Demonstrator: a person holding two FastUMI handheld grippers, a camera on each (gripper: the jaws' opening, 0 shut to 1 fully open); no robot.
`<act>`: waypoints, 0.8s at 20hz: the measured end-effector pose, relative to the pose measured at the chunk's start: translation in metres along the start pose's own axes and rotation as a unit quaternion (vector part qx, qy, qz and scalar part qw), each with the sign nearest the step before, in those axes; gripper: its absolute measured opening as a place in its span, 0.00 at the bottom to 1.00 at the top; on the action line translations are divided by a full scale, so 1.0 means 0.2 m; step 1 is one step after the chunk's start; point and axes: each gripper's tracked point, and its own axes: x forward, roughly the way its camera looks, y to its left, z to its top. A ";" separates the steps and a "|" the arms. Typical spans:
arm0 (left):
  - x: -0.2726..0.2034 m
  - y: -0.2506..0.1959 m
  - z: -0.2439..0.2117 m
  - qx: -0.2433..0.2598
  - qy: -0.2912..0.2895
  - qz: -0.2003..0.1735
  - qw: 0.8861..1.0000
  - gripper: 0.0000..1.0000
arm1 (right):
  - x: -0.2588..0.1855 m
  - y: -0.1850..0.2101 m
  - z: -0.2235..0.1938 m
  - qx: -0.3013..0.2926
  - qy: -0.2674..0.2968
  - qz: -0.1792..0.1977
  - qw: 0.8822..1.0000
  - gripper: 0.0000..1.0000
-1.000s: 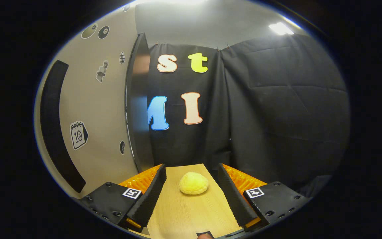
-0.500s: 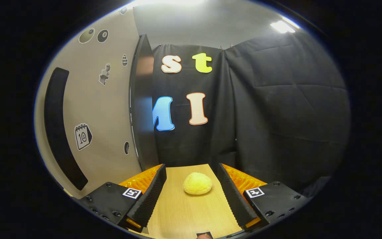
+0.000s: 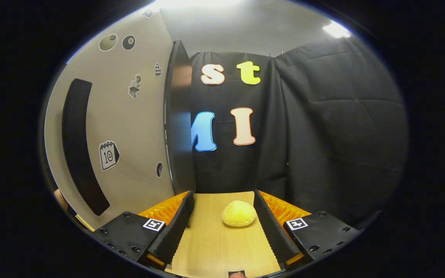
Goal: Open the cabinet door with the right hand, grasp the bottle in the cabinet with the left hand and place it on the coaster, then close the cabinet door with the right hand.
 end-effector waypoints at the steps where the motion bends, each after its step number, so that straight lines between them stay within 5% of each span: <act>1: -0.06 0.03 -0.02 -0.005 0.003 0.009 1.000 0.73 | 0.00 0.01 0.00 -0.002 0.001 0.007 1.000 0.98; 16: -0.84 0.41 -0.50 -0.036 0.050 0.118 0.991 0.73 | 0.04 0.16 -0.13 -0.015 0.022 0.084 0.996 0.98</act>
